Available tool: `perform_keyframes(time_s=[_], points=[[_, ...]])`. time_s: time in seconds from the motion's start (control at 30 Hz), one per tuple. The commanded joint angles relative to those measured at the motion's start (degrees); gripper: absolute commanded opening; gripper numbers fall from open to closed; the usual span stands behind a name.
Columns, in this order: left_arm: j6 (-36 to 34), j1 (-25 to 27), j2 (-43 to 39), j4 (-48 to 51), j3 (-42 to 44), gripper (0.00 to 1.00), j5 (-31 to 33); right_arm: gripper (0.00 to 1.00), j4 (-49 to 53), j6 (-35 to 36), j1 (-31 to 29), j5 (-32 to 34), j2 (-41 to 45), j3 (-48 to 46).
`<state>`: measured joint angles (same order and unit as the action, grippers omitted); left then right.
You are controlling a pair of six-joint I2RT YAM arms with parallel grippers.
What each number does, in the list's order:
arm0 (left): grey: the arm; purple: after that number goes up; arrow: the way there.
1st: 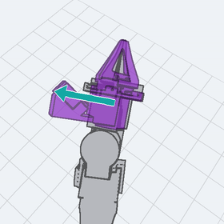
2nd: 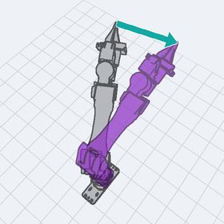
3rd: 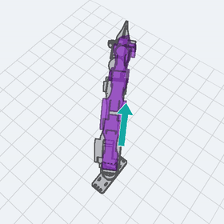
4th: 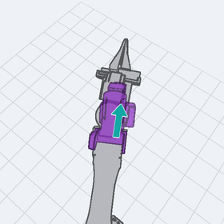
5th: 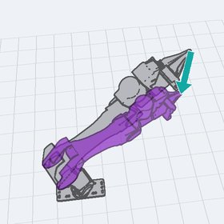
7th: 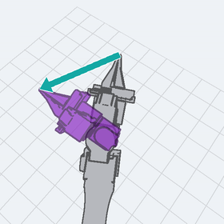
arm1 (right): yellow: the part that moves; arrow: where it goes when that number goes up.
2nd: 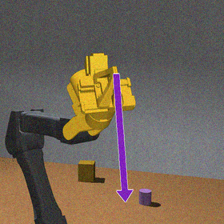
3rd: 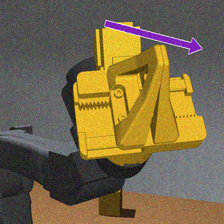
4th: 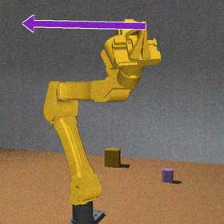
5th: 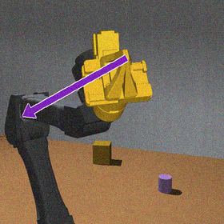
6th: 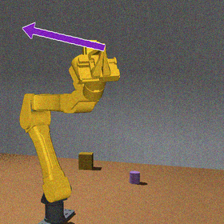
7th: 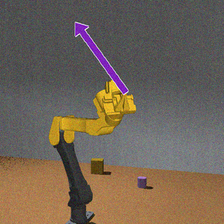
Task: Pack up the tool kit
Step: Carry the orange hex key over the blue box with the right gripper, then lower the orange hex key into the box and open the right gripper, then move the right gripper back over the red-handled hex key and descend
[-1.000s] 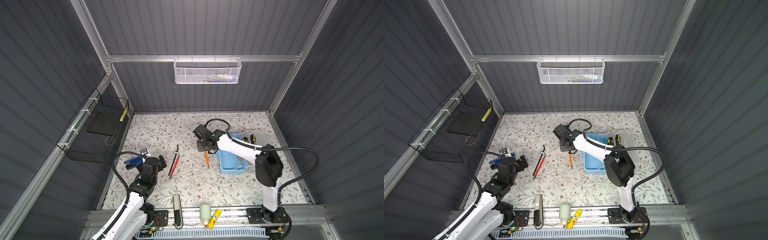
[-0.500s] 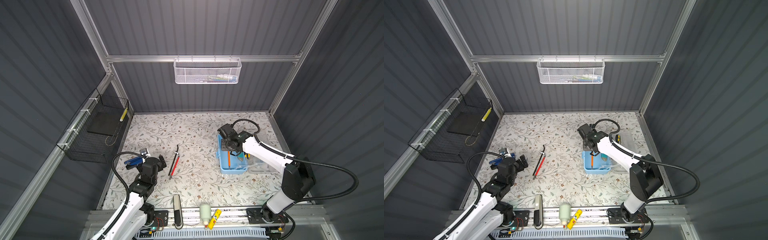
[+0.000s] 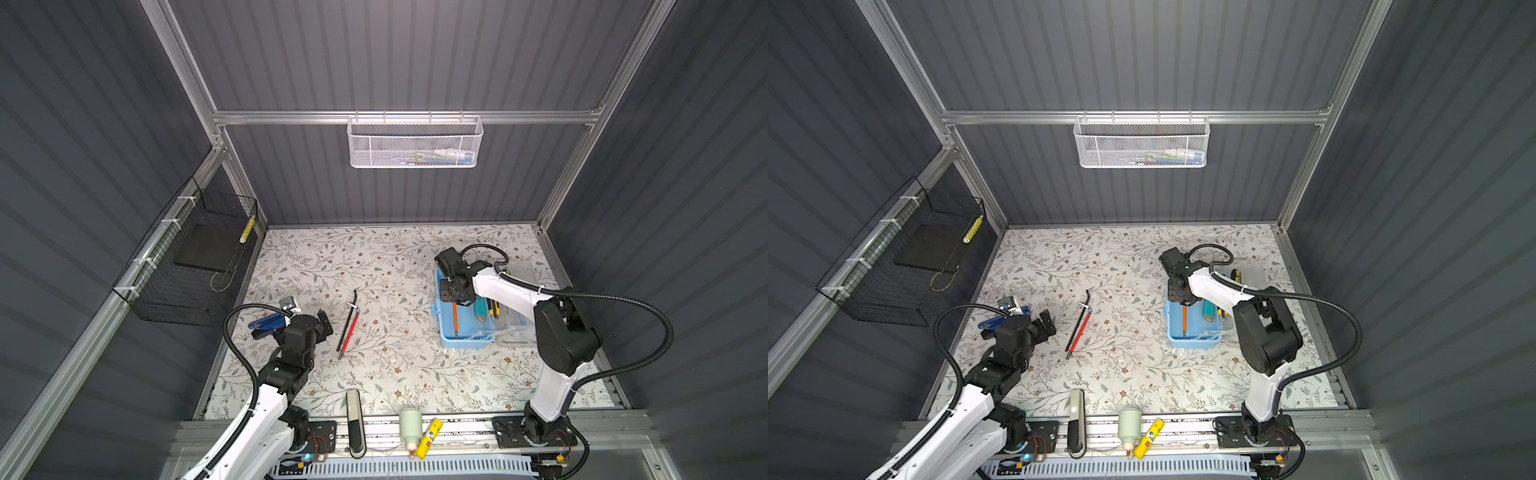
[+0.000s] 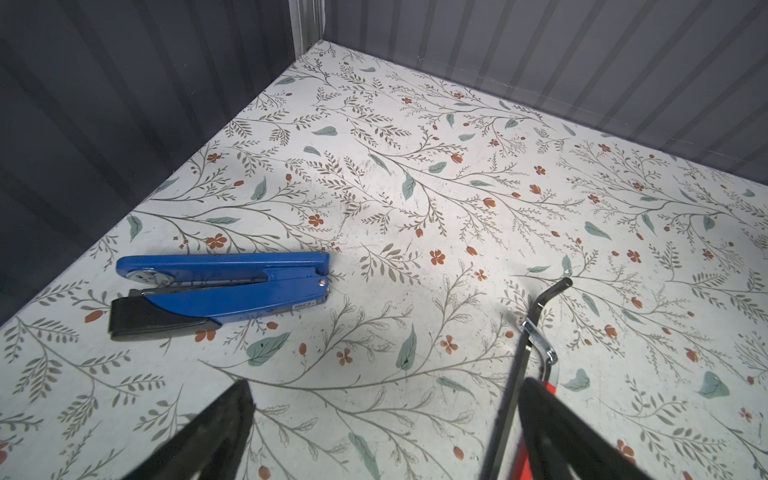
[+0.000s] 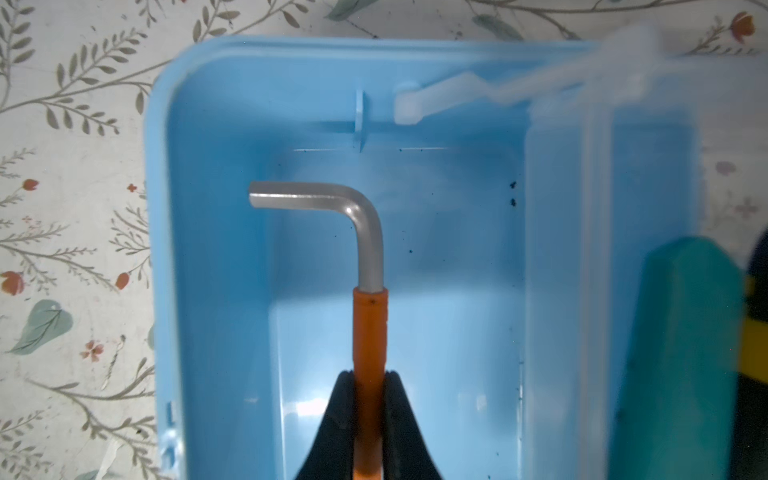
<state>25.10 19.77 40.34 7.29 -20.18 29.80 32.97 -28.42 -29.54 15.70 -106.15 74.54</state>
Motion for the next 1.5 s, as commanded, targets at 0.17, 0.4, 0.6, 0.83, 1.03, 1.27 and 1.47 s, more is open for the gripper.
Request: perform_keyframes(time_s=[0.17,0.4,0.6,0.83,1.03,1.27,1.47], points=[[-0.6,-0.3,-0.4,-0.5,0.2,0.99,0.2,0.00,-2.6,0.2,0.9,-2.5,-4.3,2.1],[-0.6,-0.3,-0.4,-0.4,0.3,0.99,0.2,0.11,-2.5,-0.1,1.1,-3.1,-5.3,1.5],[-0.6,-0.3,-0.4,-0.4,0.3,0.99,0.2,0.37,0.0,0.9,1.0,-1.9,-2.5,2.7],[-0.7,-0.4,-0.4,-0.6,0.3,0.99,0.0,0.41,7.2,2.3,-2.3,2.2,4.6,7.3],[-0.7,-0.3,-0.2,-0.6,0.2,0.99,0.1,0.44,6.9,1.5,-9.6,0.2,8.2,11.5],[-0.8,-0.3,0.9,-0.8,-0.2,0.99,-0.1,0.49,-1.2,-3.0,-19.8,-9.3,-6.0,20.0],[-0.8,-0.4,-0.5,-0.7,0.3,1.00,-0.1,0.51,-1.6,-2.6,-23.4,-13.5,-20.4,30.9]])
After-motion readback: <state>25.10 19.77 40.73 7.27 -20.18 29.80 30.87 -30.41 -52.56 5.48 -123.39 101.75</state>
